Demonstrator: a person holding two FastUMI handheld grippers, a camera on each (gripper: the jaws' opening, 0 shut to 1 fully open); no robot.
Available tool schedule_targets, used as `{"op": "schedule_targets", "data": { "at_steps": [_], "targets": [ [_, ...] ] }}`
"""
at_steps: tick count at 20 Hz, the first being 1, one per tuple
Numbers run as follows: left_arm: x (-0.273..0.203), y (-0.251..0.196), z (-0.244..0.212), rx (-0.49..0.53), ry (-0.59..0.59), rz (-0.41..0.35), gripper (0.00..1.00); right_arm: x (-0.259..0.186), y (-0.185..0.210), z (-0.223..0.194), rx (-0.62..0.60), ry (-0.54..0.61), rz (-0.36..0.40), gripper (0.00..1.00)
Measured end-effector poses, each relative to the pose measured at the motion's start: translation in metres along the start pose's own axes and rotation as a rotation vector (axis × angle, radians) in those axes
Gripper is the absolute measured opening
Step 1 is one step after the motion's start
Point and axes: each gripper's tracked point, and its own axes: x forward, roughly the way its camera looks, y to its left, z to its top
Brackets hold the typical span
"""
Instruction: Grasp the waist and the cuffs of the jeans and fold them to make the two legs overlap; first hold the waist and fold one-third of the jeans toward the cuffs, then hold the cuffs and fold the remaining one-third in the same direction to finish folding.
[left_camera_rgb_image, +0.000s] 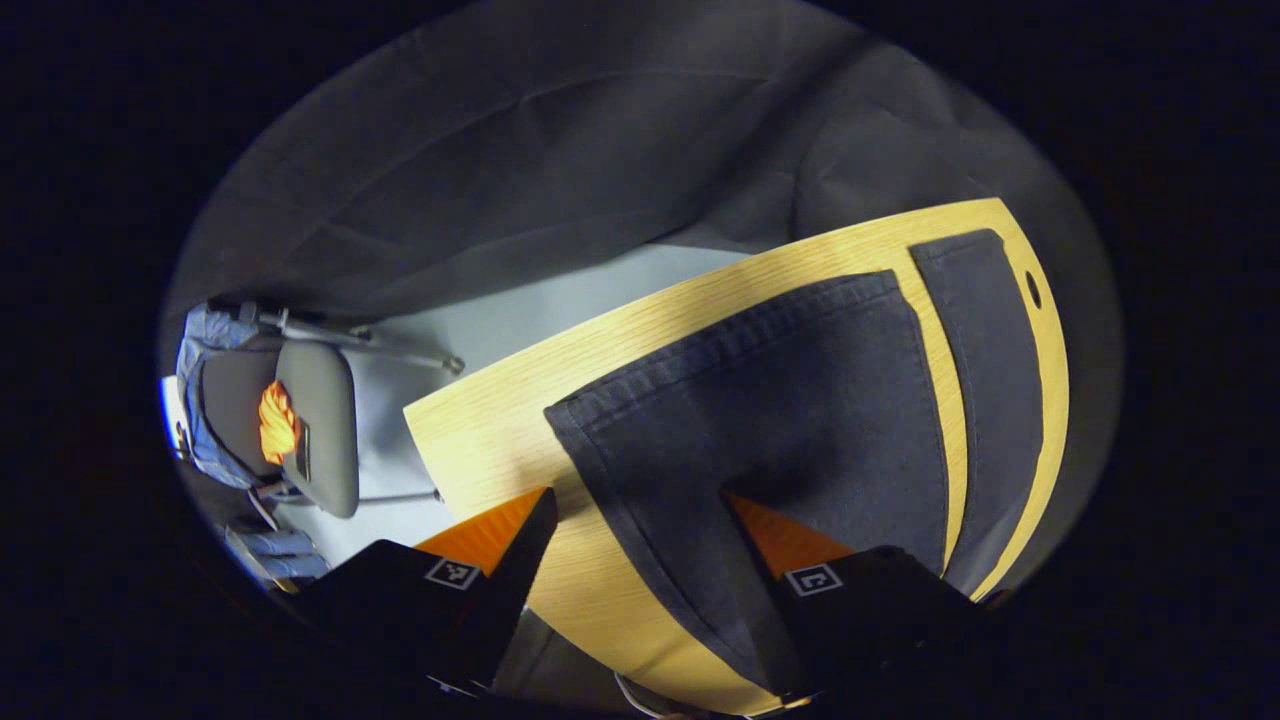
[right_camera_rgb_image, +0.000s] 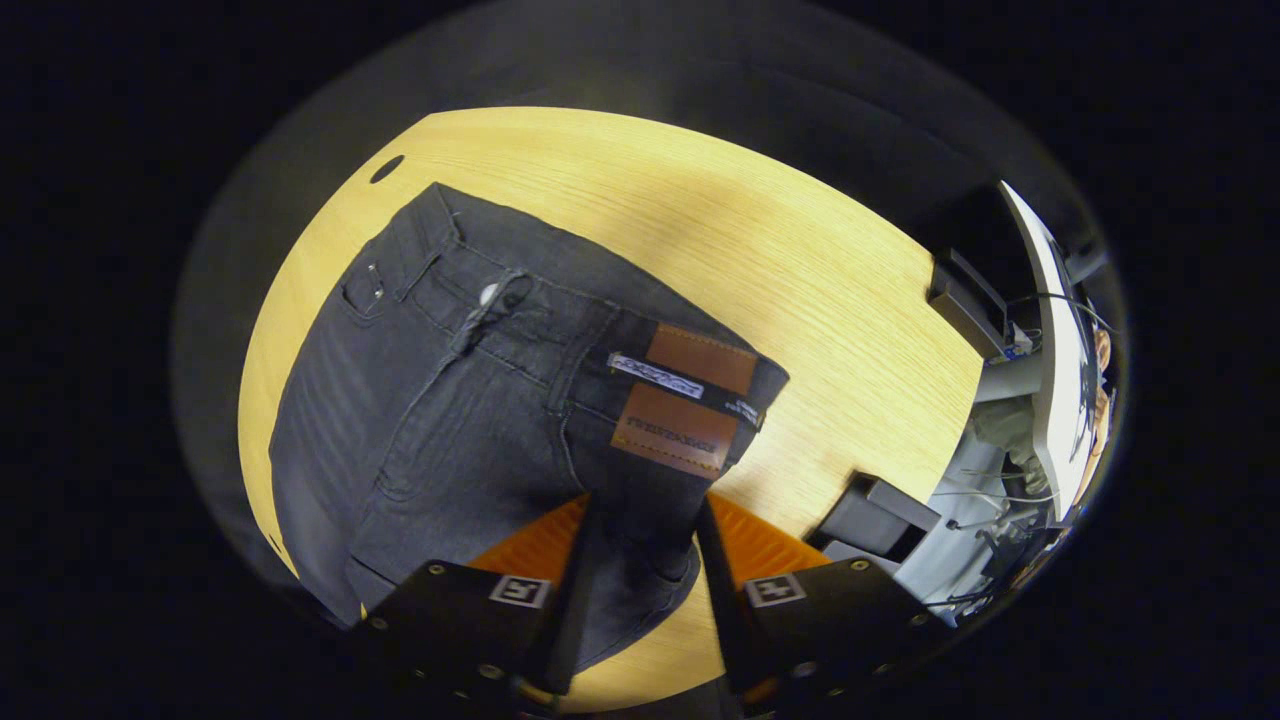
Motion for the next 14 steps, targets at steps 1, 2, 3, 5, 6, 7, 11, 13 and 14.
{"op": "schedule_targets", "data": {
  "at_steps": [1,2,3,5,6,7,11,13,14],
  "targets": [
    [-0.001,-0.005,0.002,0.029,-0.030,-0.012,0.89,-0.002,0.001,0.001,-0.012,-0.012,0.005,0.46],
    [0.000,-0.010,0.003,0.068,-0.059,-0.028,0.68,-0.001,0.003,0.002,-0.042,-0.017,0.035,0.36],
    [0.003,-0.017,0.009,0.066,-0.095,-0.055,0.47,-0.003,0.006,-0.001,-0.005,-0.008,0.062,0.36],
    [0.001,-0.026,0.011,0.057,-0.108,-0.108,0.06,-0.007,0.009,-0.003,0.070,0.003,0.157,0.24],
    [-0.002,-0.033,0.011,0.043,-0.112,-0.161,0.01,-0.004,0.012,0.002,0.127,-0.001,0.210,0.14],
    [-0.005,-0.035,0.014,0.060,-0.130,-0.184,0.01,-0.011,0.014,0.000,0.162,0.010,0.270,0.14],
    [-0.044,-0.044,0.029,0.083,-0.231,-0.297,0.01,-0.029,0.016,0.012,0.312,-0.036,0.407,0.13],
    [-0.066,-0.054,0.033,0.095,-0.267,-0.343,0.01,-0.045,0.025,0.023,0.350,-0.071,0.482,0.13],
    [-0.074,-0.062,0.036,0.089,-0.275,-0.366,0.01,-0.051,0.026,0.026,0.348,-0.080,0.493,0.13]
  ]
}}
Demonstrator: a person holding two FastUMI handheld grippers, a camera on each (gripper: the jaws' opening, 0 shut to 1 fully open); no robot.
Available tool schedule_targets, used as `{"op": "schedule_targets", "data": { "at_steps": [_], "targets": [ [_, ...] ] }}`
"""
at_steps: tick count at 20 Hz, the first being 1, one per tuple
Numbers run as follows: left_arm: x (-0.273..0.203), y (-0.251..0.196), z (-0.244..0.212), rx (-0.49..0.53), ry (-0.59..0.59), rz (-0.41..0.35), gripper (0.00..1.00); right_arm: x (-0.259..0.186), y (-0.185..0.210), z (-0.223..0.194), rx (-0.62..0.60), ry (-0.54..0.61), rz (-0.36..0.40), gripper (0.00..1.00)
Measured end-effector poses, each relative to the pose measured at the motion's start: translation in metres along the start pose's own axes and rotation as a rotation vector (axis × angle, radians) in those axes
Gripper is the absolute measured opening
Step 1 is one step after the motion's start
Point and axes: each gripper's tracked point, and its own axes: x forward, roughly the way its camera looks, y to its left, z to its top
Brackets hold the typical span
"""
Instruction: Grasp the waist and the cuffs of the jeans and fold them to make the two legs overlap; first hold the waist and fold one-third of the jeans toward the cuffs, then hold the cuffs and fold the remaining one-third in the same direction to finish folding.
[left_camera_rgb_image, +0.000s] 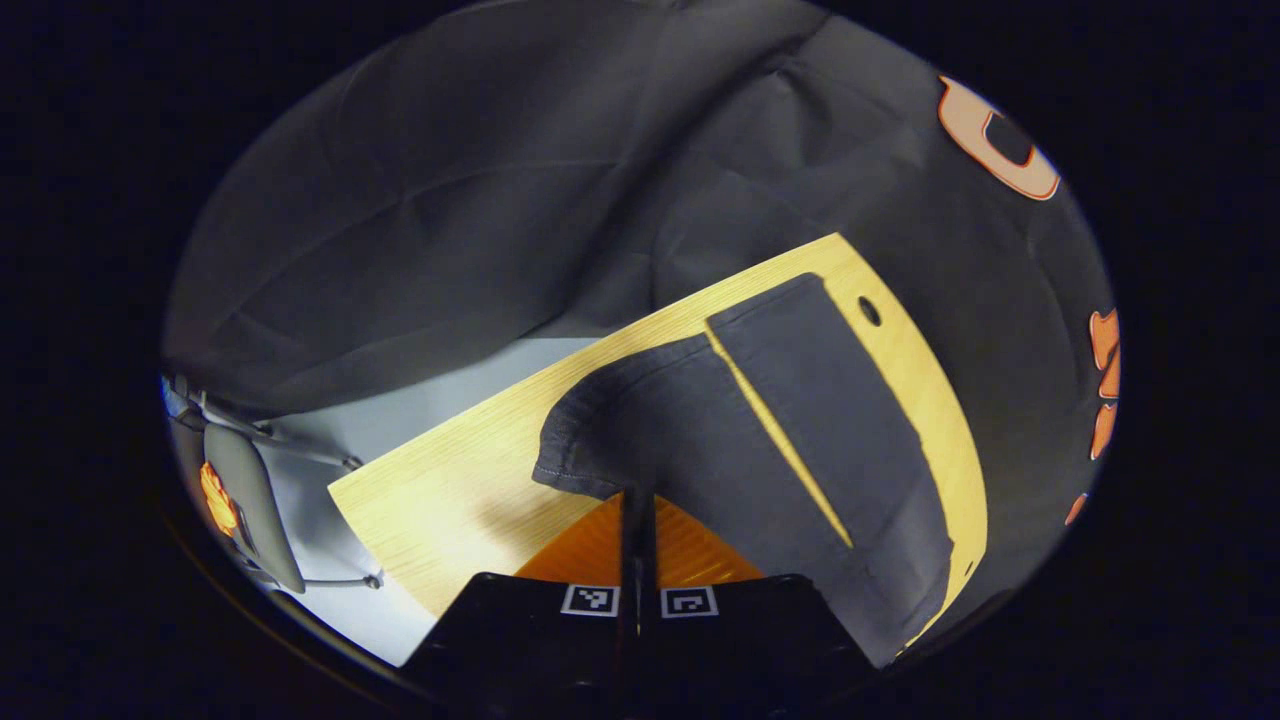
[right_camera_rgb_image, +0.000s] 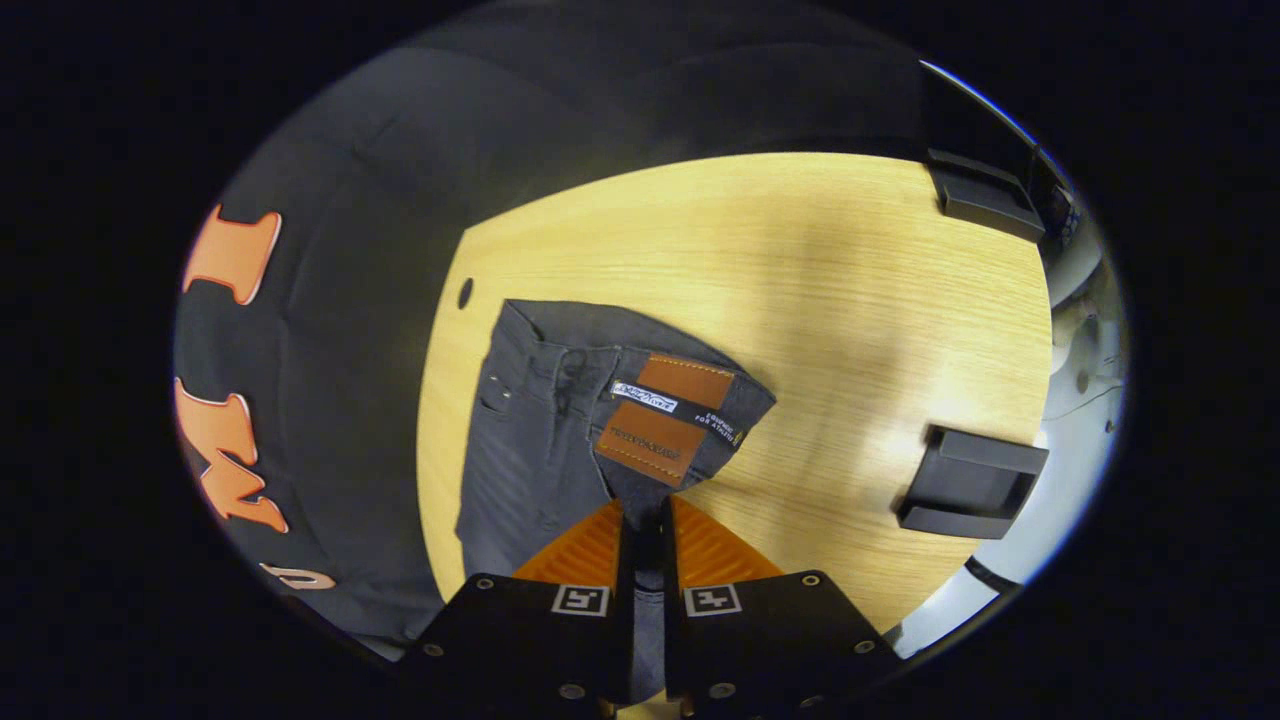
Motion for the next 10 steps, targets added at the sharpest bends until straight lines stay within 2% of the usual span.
{"op": "schedule_targets", "data": {
  "at_steps": [6,10],
  "targets": [
    [-0.009,-0.042,0.033,0.004,-0.051,-0.081,0.01,-0.013,0.052,0.004,-0.040,-0.013,0.095,0.13],
    [-0.012,-0.071,0.053,0.053,-0.086,-0.114,0.01,-0.019,0.091,0.017,-0.054,-0.041,0.158,0.13]
  ]
}}
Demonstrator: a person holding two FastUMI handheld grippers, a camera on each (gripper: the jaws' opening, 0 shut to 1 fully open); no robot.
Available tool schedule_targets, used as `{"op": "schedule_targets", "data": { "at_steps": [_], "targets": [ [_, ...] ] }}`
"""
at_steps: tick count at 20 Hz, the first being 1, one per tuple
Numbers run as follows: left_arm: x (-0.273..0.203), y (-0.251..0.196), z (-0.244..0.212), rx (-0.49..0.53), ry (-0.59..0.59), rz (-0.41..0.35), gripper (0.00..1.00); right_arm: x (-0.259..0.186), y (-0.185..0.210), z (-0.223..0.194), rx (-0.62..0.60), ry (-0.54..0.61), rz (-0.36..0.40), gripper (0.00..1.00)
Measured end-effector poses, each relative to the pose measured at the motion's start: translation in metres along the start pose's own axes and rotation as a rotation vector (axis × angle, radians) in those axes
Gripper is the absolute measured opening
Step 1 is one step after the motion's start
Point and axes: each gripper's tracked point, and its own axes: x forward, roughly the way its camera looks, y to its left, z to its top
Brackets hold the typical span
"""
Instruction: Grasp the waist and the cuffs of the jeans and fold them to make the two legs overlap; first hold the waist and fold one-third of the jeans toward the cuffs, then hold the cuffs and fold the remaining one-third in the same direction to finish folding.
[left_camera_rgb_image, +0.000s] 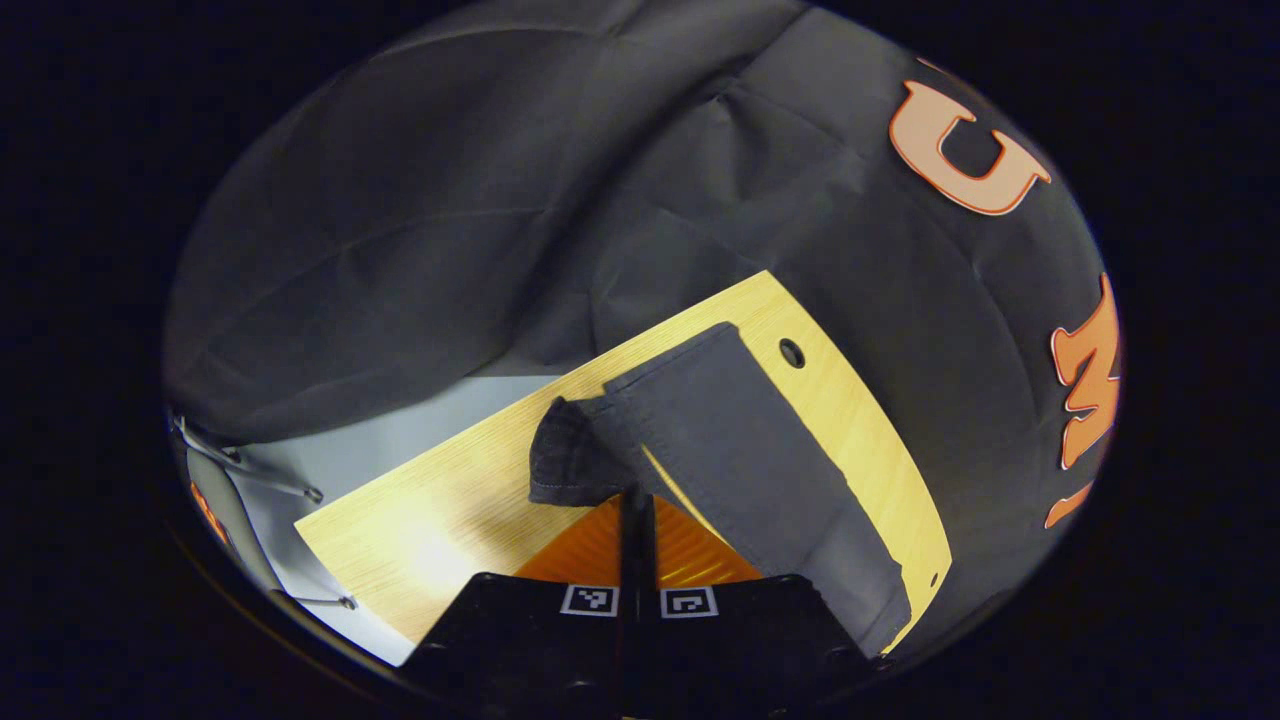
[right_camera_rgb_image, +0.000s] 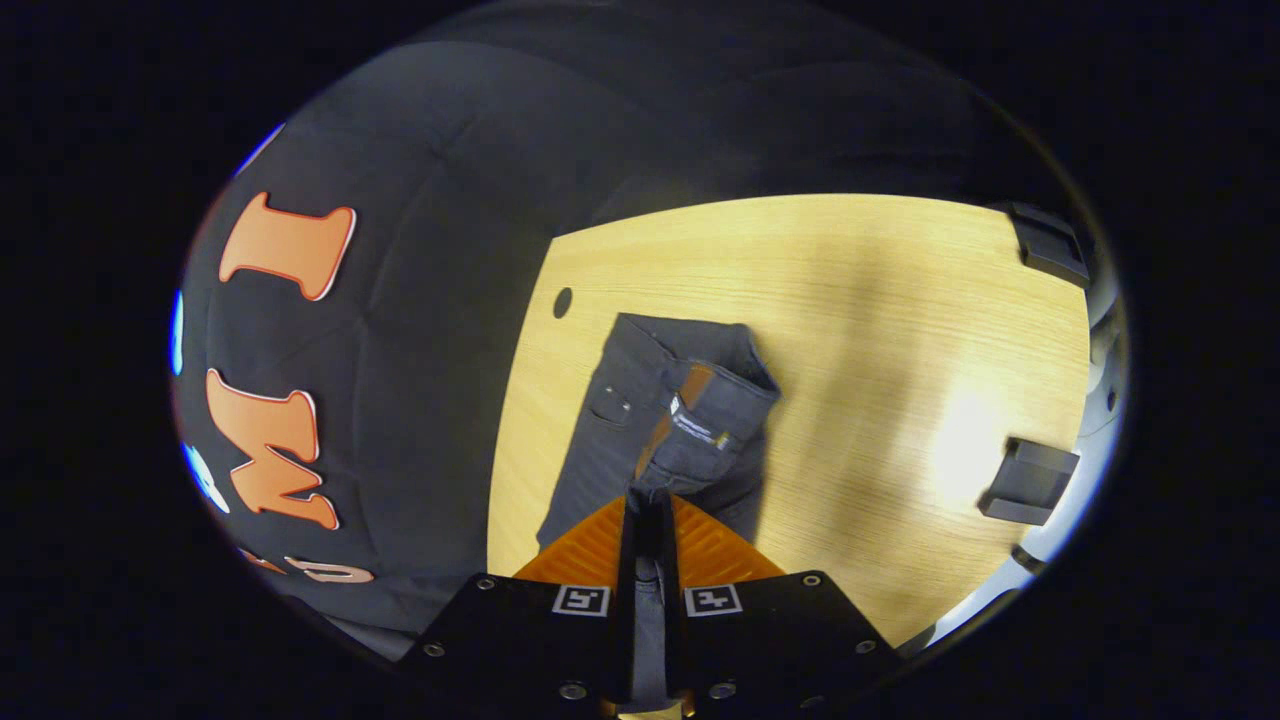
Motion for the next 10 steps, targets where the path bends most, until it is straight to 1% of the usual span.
{"op": "schedule_targets", "data": {
  "at_steps": [1,3,5,8,10],
  "targets": [
    [0.002,-0.005,0.004,0.015,0.001,-0.005,0.01,0.000,0.001,0.003,-0.016,-0.007,-0.008,0.13],
    [0.010,-0.019,0.009,0.043,0.002,-0.019,0.01,0.010,-0.001,0.001,-0.048,0.013,-0.031,0.08],
    [0.019,-0.024,0.005,0.069,0.020,-0.011,0.01,0.018,-0.020,-0.007,-0.065,0.051,-0.120,0.07],
    [0.025,-0.024,-0.003,0.060,0.042,-0.011,0.00,0.021,-0.050,-0.012,-0.072,0.060,-0.202,0.07],
    [0.026,-0.023,-0.005,0.055,0.056,-0.004,0.01,0.021,-0.056,-0.016,-0.027,0.091,-0.203,0.07]
  ]
}}
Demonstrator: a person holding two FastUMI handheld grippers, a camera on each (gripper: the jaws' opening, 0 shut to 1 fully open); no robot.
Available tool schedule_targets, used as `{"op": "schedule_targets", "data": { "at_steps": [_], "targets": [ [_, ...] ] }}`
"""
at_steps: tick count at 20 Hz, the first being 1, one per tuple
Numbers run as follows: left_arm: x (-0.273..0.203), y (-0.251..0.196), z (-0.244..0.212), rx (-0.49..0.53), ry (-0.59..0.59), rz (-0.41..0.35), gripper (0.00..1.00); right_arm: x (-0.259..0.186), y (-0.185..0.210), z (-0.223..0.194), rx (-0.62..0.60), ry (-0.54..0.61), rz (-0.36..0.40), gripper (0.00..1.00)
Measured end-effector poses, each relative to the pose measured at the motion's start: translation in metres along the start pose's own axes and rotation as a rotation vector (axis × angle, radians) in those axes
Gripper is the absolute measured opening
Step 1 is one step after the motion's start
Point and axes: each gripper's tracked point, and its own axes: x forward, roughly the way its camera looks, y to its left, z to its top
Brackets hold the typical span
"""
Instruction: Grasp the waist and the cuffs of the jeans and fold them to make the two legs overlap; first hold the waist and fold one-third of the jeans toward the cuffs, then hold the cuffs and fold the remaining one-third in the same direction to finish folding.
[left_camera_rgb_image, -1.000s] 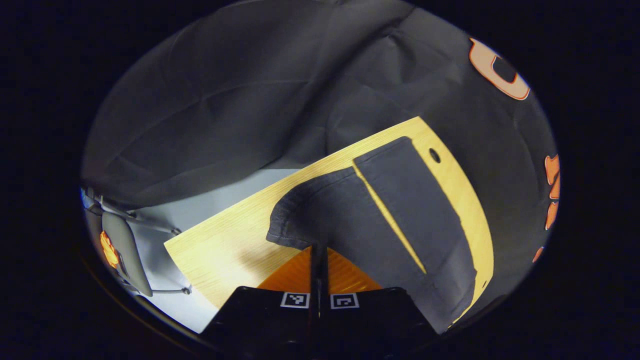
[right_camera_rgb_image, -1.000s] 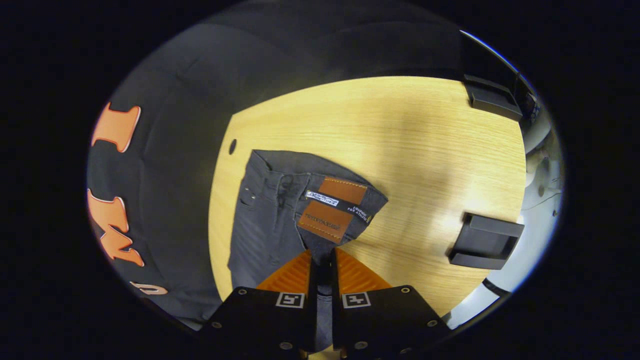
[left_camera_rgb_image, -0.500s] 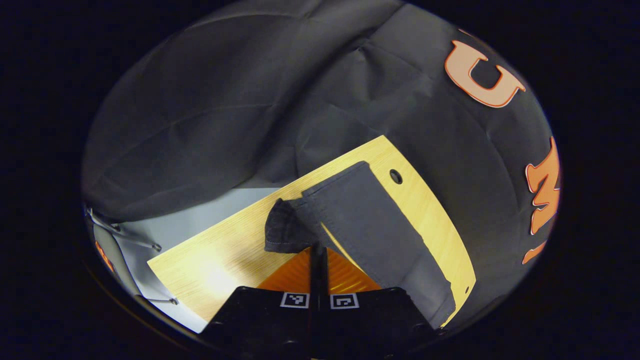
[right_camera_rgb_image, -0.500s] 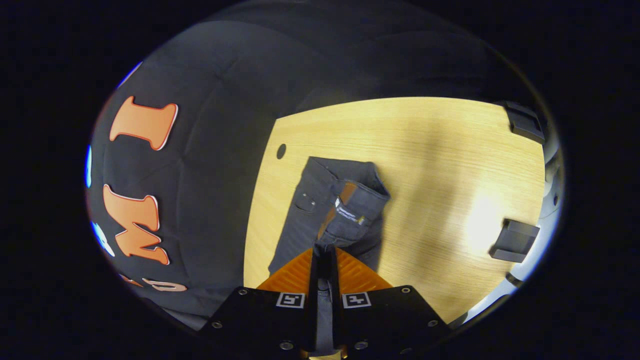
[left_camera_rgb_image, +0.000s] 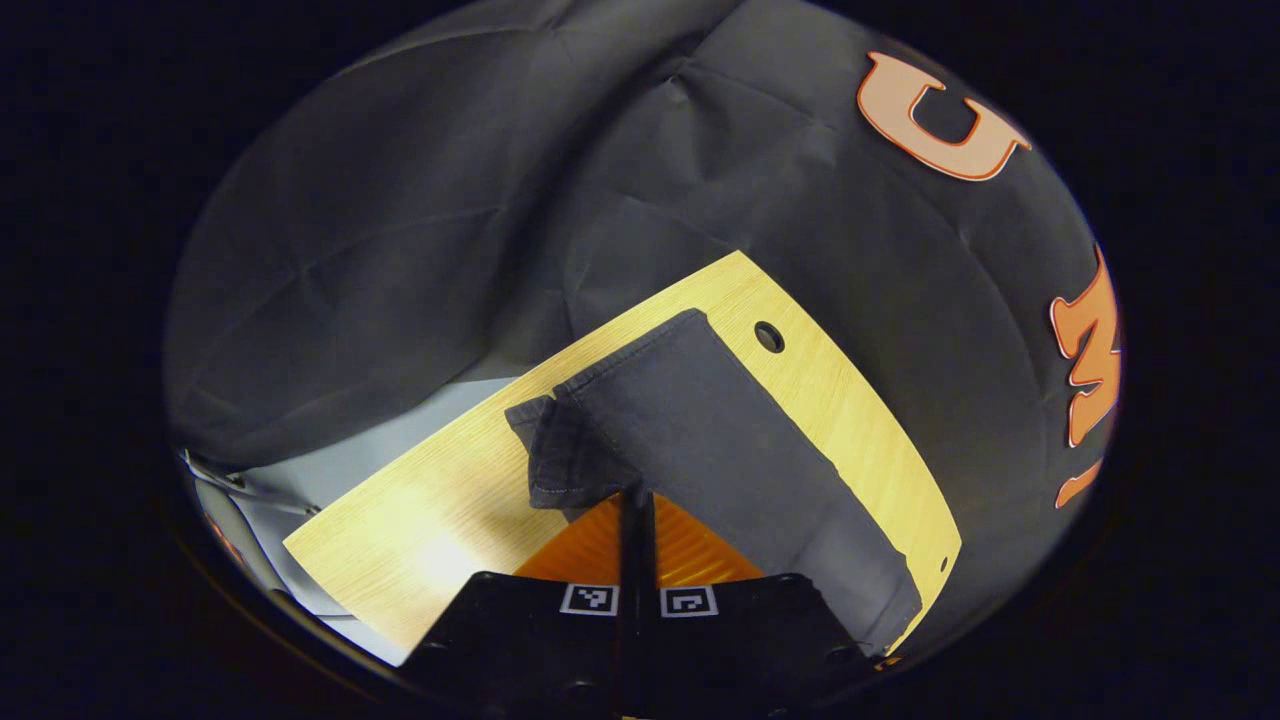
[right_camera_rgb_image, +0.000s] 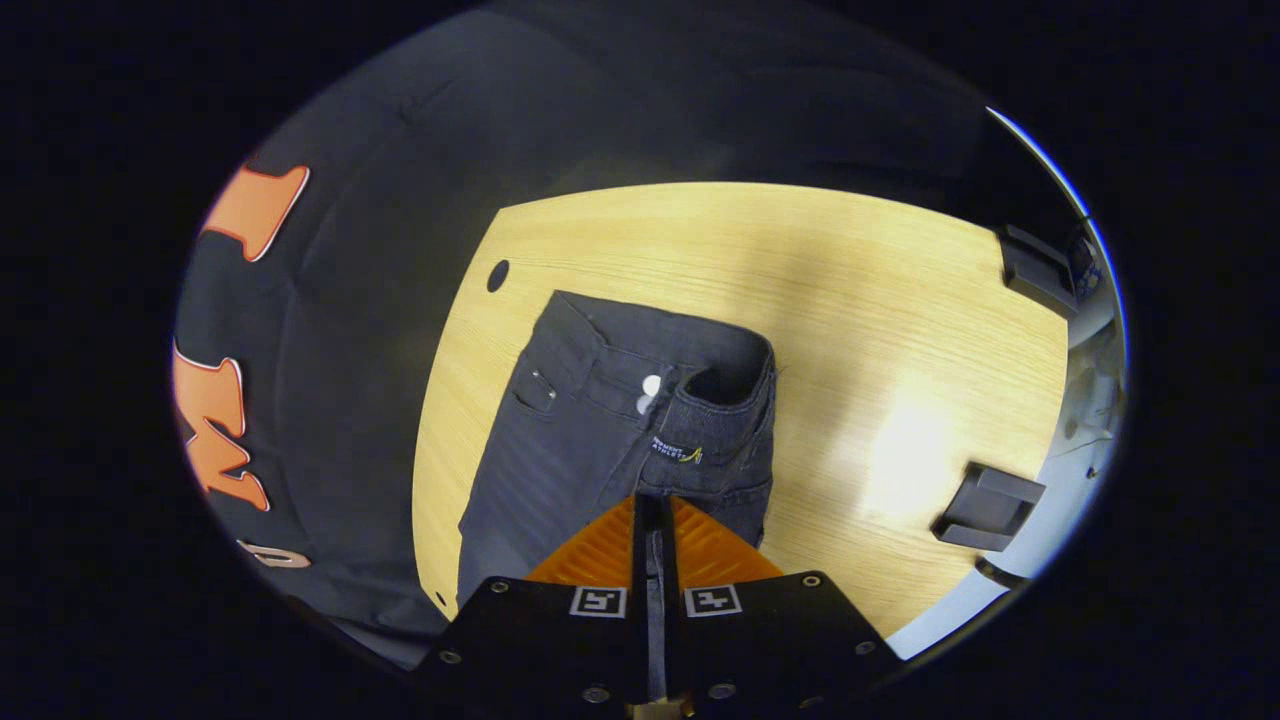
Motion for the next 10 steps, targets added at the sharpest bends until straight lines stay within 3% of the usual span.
{"op": "schedule_targets", "data": {
  "at_steps": [2,3,5,6,8,10],
  "targets": [
    [0.000,0.001,0.001,-0.002,0.011,0.007,0.01,-0.001,-0.006,-0.004,0.045,0.034,-0.011,0.07],
    [0.001,0.000,0.000,-0.001,0.016,0.008,0.01,-0.005,-0.012,-0.007,0.040,0.046,-0.031,0.19],
    [0.002,0.001,-0.001,-0.001,0.022,0.012,0.01,-0.006,-0.019,-0.006,-0.003,0.045,-0.071,0.27],
    [0.000,0.002,-0.003,0.000,0.025,0.015,0.01,-0.008,-0.018,-0.006,-0.020,0.046,-0.078,0.51],
    [0.001,0.002,-0.002,0.002,0.027,0.020,0.01,-0.010,-0.008,-0.010,-0.037,0.056,-0.046,0.69],
    [0.000,0.003,-0.003,-0.003,0.032,0.028,0.01,-0.014,-0.005,-0.012,-0.049,0.060,-0.037,0.95]
  ]
}}
